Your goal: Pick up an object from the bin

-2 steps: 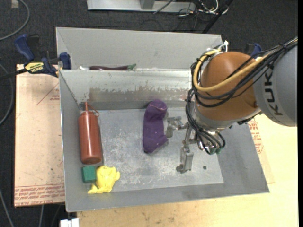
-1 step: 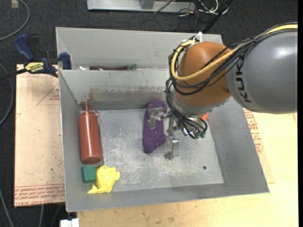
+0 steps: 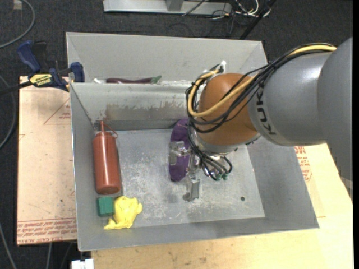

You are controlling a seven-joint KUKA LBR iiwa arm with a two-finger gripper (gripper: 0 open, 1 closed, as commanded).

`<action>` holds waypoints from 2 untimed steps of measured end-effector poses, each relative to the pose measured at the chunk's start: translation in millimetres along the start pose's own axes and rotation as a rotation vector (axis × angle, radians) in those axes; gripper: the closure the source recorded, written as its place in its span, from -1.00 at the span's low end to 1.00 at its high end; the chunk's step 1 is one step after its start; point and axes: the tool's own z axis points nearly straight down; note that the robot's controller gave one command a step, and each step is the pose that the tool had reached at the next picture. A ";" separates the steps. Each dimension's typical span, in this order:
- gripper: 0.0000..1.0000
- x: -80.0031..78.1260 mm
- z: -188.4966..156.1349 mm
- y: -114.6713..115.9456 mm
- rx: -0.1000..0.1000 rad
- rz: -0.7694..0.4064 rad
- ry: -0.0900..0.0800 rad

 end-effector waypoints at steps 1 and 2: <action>-1.00 -12.1 32.4 -5.3 -0.002 -0.099 0.004; -1.00 -12.7 41.6 -28.3 -0.001 -0.218 0.001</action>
Offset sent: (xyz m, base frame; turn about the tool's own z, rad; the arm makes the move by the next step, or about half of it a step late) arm 0.0177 -0.0613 -0.0533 0.0456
